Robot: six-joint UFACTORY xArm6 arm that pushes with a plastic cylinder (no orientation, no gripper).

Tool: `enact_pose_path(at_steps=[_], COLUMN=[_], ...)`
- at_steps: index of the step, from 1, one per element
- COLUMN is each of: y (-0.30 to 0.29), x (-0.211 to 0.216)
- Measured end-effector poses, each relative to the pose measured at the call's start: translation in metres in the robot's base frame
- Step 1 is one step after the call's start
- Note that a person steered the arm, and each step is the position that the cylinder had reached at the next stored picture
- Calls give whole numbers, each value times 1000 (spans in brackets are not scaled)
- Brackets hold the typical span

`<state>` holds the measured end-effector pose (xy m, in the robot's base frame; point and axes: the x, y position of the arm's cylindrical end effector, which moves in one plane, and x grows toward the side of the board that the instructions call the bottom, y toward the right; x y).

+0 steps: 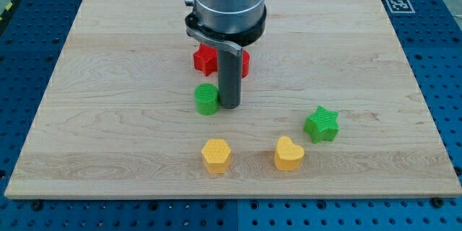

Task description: Push the green circle to the top left side of the board

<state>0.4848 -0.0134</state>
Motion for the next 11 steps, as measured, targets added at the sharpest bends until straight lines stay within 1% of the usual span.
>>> enact_pose_path(at_steps=[2,3,4,5,6,7,9,11], y=[-68,-64,-71,-103,-133,-147,-149,-149], x=[0,25,31,13,5,1,-36,-89])
